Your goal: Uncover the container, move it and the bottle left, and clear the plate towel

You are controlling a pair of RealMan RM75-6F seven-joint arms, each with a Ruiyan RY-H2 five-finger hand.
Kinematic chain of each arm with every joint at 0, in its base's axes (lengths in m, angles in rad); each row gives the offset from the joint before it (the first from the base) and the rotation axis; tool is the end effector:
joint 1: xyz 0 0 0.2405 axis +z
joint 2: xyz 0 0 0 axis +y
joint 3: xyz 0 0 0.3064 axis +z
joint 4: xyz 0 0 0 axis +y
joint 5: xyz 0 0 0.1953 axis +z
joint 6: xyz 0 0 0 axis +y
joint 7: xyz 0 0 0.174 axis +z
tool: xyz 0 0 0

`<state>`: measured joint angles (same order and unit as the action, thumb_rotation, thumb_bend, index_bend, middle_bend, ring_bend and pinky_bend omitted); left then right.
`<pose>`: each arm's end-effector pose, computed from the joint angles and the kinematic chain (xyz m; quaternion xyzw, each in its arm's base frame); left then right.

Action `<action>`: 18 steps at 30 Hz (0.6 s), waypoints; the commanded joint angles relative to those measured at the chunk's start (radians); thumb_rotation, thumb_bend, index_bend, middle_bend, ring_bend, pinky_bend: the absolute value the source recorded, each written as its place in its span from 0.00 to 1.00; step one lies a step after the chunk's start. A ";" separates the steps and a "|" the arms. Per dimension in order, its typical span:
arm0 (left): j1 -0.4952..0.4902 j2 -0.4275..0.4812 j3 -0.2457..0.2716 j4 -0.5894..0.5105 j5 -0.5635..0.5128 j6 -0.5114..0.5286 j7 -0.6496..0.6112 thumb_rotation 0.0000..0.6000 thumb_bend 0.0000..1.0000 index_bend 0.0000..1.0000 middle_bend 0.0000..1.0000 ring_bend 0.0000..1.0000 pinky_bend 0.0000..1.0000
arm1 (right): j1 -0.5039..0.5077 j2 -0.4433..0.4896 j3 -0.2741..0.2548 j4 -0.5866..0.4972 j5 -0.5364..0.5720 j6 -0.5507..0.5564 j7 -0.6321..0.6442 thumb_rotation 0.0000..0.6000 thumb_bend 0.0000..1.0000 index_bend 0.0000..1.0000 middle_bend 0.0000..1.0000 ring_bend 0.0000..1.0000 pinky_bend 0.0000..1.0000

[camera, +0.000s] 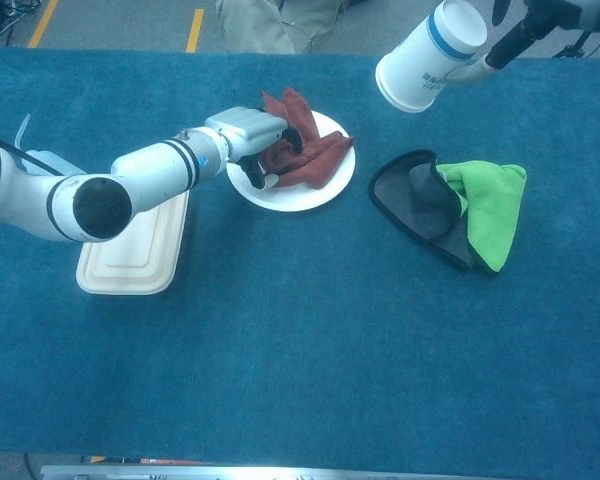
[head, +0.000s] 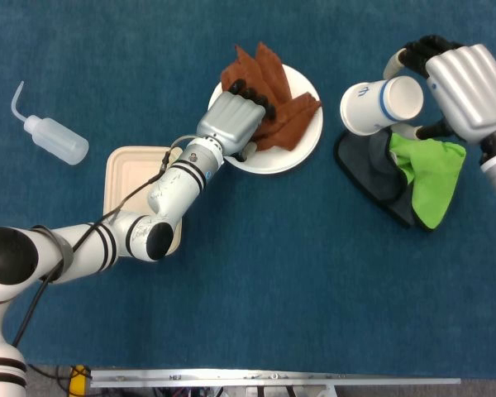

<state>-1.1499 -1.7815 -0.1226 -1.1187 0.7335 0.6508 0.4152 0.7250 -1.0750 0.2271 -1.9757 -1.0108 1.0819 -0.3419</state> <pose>-0.0934 0.4596 -0.1185 -0.8165 -0.3737 -0.2624 0.3533 -0.1414 -0.3810 0.1500 0.7015 -0.3733 0.4188 0.4394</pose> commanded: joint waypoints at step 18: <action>0.052 0.066 0.004 -0.107 0.075 0.030 -0.034 1.00 0.41 0.50 0.58 0.44 0.09 | -0.006 -0.006 0.009 -0.005 0.002 0.011 0.007 1.00 0.12 0.47 0.41 0.29 0.47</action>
<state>-1.1054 -1.7242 -0.1202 -1.2139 0.7996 0.6722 0.3857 0.7192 -1.0806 0.2358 -1.9802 -1.0086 1.0920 -0.3352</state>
